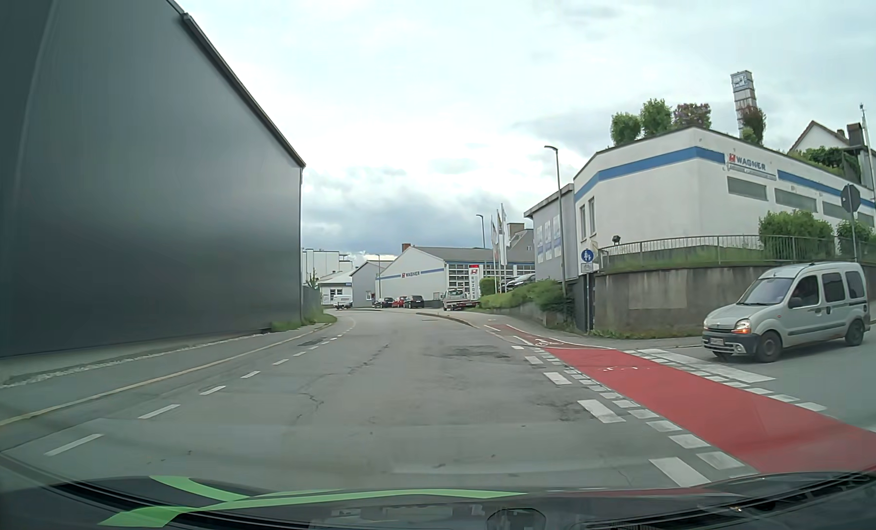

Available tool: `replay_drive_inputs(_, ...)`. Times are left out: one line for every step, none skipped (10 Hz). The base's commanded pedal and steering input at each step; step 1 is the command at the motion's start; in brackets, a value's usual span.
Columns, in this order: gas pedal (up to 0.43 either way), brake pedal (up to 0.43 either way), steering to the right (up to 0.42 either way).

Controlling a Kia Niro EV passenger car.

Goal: Follow the waypoints while adhering to traffic rules and regulations

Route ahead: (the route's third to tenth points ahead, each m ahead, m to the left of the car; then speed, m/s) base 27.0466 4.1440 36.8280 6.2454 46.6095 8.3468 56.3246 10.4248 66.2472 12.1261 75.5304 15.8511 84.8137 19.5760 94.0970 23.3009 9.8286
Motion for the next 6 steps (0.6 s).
replay_drive_inputs(0.079,0.000,-0.021)
replay_drive_inputs(0.098,0.000,-0.022)
replay_drive_inputs(0.098,0.000,-0.022)
replay_drive_inputs(0.110,0.000,-0.022)
replay_drive_inputs(0.110,0.000,-0.022)
replay_drive_inputs(0.110,0.000,-0.022)
